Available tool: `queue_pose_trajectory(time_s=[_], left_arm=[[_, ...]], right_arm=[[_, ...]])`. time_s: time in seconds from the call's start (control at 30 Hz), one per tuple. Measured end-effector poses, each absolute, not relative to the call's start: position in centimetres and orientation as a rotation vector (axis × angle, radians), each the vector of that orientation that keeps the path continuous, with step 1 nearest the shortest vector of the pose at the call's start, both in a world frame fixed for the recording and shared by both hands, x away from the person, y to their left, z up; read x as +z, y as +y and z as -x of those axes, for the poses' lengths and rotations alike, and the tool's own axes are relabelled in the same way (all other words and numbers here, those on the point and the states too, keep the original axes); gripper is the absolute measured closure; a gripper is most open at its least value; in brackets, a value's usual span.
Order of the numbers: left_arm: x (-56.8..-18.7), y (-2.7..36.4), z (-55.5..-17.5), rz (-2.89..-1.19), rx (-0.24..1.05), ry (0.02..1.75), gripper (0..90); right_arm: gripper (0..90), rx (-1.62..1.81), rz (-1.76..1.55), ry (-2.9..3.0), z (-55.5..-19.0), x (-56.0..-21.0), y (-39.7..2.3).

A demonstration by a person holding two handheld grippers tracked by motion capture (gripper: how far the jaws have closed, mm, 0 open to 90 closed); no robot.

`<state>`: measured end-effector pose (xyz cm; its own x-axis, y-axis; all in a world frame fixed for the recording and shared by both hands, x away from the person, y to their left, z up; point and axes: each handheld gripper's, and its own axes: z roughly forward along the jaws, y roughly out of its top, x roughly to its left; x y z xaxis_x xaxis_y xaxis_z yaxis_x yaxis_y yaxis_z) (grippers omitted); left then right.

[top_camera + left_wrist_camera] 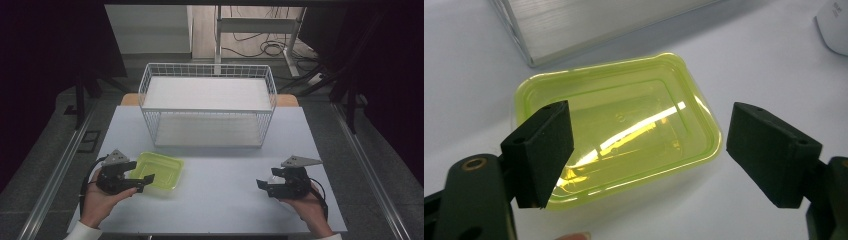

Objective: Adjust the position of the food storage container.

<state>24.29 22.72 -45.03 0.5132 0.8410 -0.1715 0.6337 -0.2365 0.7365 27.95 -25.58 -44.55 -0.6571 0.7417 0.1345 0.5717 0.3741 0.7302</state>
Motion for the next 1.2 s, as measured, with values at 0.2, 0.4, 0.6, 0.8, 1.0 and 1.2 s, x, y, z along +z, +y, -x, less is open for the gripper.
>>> queue_pose_trajectory(time_s=[0.2, 0.4, 0.6, 0.8, 1.0, 1.2], left_arm=[[-44.4, 23.5, -25.1, -2.007, 0.330, 1.233, 20.0], [-43.9, 25.5, -26.1, -2.013, 0.353, 1.315, 25.1], [-43.9, 27.0, -26.8, -2.040, 0.354, 1.352, 25.2], [-44.8, 28.2, -28.1, -2.061, 0.349, 1.437, 33.9], [-45.6, 28.9, -29.2, -2.089, 0.316, 1.479, 43.7], [-46.4, 29.3, -30.0, -2.119, 0.291, 1.521, 49.6]], right_arm=[[26.2, 1.149, -1.178, 2.415, -28.0, -44.5, -25.7], [26.1, 1.140, -1.180, 2.423, -28.0, -44.5, -25.5], [26.0, 1.135, -1.184, 2.433, -27.9, -44.6, -25.2], [26.0, 1.149, -1.181, 2.430, -27.9, -44.6, -25.2], [26.0, 1.148, -1.182, 2.426, -27.9, -44.5, -25.3], [26.0, 1.142, -1.188, 2.424, -27.9, -44.5, -25.4]])
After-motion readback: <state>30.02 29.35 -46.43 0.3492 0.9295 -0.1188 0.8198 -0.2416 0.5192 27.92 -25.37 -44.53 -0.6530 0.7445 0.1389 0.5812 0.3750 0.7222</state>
